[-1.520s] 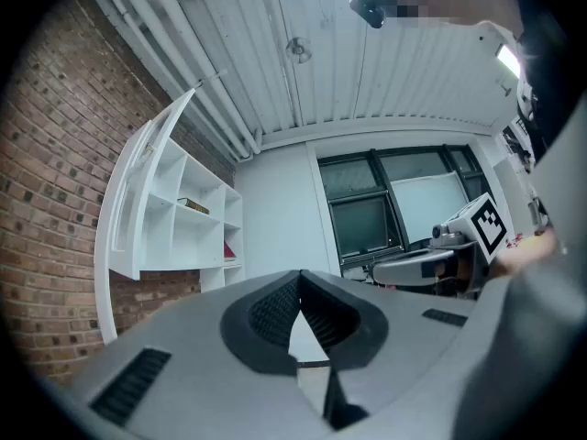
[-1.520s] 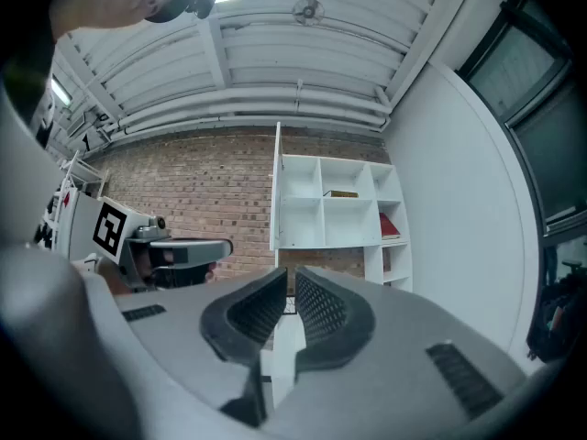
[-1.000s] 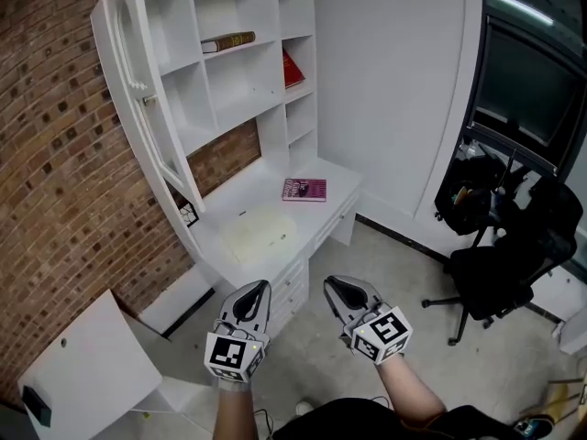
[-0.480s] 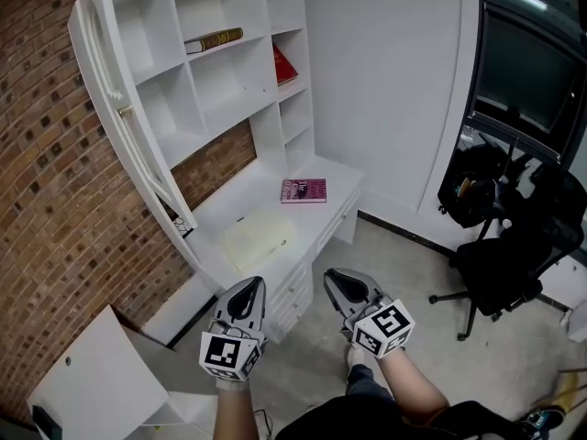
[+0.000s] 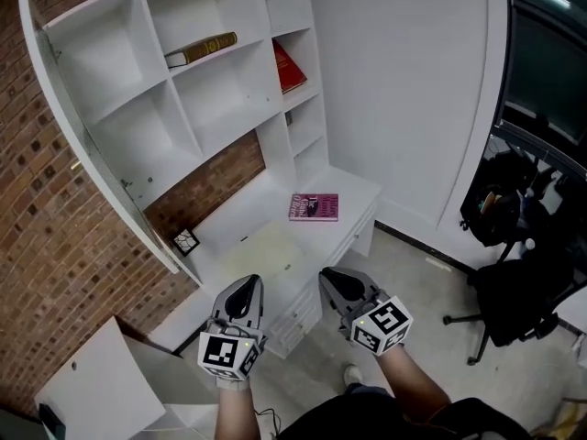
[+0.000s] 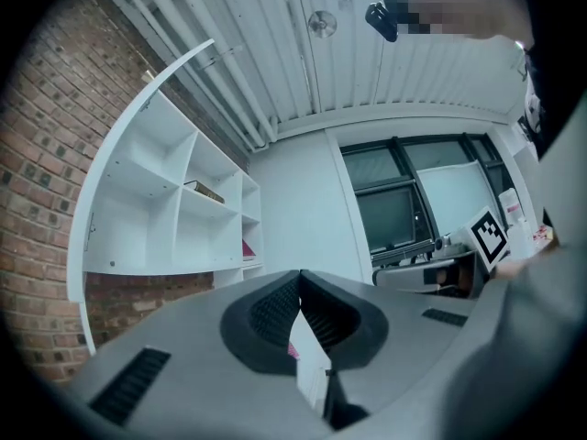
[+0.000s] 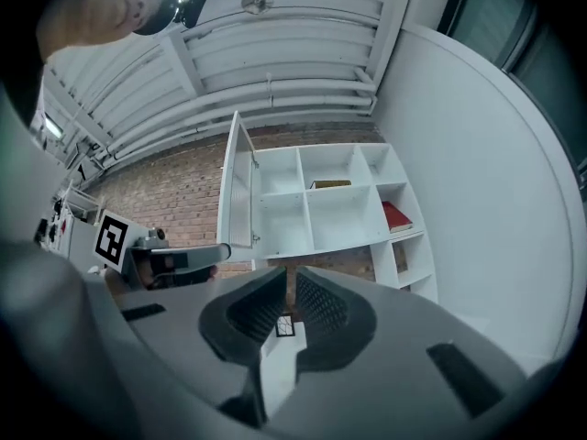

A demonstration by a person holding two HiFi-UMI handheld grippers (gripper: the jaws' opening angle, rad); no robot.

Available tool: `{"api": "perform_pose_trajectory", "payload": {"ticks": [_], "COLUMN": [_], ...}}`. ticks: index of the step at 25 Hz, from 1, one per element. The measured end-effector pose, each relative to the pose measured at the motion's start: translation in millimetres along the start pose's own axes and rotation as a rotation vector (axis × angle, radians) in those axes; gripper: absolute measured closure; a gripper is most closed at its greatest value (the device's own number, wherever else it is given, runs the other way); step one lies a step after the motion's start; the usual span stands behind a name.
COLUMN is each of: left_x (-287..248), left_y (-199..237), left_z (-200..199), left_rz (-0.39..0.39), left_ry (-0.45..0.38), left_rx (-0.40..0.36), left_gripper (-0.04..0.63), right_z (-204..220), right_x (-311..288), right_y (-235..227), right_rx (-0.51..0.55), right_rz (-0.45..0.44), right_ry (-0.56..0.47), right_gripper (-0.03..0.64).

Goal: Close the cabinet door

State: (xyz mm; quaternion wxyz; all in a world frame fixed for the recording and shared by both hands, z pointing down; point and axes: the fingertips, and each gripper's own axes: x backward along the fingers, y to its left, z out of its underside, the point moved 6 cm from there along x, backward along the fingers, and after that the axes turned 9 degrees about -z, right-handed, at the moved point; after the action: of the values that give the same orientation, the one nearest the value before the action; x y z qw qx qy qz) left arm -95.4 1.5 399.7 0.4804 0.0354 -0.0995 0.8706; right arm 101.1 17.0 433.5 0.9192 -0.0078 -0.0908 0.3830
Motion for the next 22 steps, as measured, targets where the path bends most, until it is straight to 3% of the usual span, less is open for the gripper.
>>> {"api": "perform_pose_trajectory", "payload": {"ticks": [7, 11, 22], "left_x": [-41, -47, -3], "left_y": [16, 29, 75], "left_z": [-20, -33, -93], "left_rz": [-0.158, -0.274, -0.511], "left_ry": [0.007, 0.007, -0.027], "left_rx": [-0.003, -0.043, -0.100], "left_gripper": [0.586, 0.586, 0.584], "right_z": [-11, -14, -42], "right_x": [-47, -79, -175], "right_y": [-56, -68, -28], "right_rx": [-0.026, -0.035, -0.044], "right_rz": [-0.174, -0.298, -0.609], "right_ry": [0.004, 0.002, -0.038], "right_gripper": [0.577, 0.577, 0.577]}}
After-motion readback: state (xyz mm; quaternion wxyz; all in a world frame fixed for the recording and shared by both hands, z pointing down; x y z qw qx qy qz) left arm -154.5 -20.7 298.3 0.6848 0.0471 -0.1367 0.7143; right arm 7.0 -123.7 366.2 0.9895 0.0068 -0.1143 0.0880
